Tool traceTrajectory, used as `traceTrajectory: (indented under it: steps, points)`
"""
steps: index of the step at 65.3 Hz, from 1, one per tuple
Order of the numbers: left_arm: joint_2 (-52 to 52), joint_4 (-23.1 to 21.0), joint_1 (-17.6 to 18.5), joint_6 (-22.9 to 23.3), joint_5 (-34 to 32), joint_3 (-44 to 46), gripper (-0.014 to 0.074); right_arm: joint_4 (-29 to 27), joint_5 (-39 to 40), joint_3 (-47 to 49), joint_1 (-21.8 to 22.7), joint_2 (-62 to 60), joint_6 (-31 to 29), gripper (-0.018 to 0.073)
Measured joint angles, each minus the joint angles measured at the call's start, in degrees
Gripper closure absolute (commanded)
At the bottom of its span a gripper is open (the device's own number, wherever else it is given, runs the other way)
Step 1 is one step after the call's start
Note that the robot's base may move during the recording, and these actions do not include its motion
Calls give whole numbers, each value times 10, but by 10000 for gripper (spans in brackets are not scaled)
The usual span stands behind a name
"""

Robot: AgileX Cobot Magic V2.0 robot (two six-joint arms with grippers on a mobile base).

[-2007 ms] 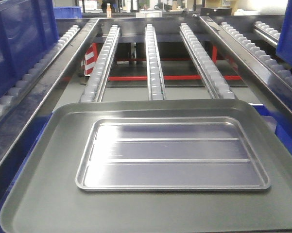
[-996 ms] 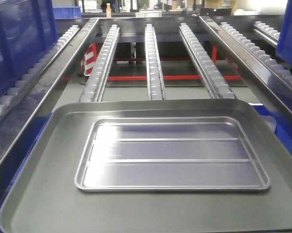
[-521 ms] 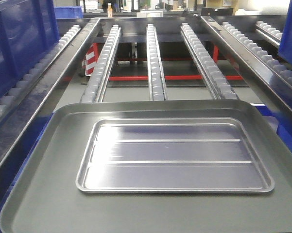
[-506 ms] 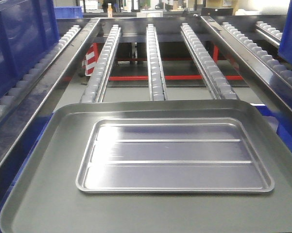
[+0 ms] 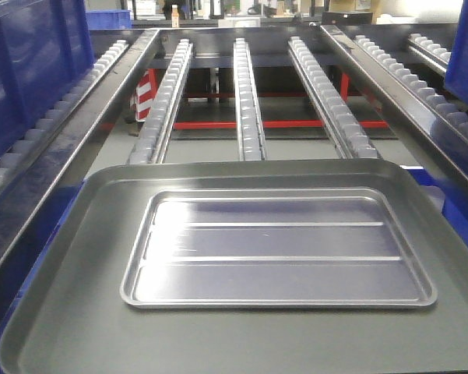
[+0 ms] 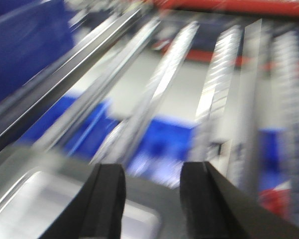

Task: Grab silver tray and place in blue box
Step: 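Lower both grippers onto the short edges of the small silver tray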

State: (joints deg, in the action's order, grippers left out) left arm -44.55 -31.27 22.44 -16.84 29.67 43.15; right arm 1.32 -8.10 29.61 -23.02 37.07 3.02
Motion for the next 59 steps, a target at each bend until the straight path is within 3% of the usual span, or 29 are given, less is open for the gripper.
traceTrajectory:
  steps: [8, 15, 29, 35, 42, 50, 59]
  points:
    - [-72, -43, 87, -17, -41, 16, 333, 0, -1, 0, -62, 45, 0, 165]
    - [-128, -74, 147, -21, -80, 29, 333, -23, -29, 16, -79, 73, 21, 165]
    - [-229, -9, 165, -24, -3, 103, 333, -37, -188, 96, -79, 167, 32, 165]
    - [-275, 32, 165, -3, 27, 139, 333, -37, -240, 130, -79, 222, 40, 165]
    - [-319, 98, 165, 62, 62, 173, 333, -40, -273, 160, -64, 275, 71, 165]
    - [-361, 220, 165, 174, 105, 210, 333, -40, -305, 186, -21, 337, 109, 165]
    - [-399, 299, 169, 281, 148, 240, 333, -40, -311, 198, 11, 385, 119, 165]
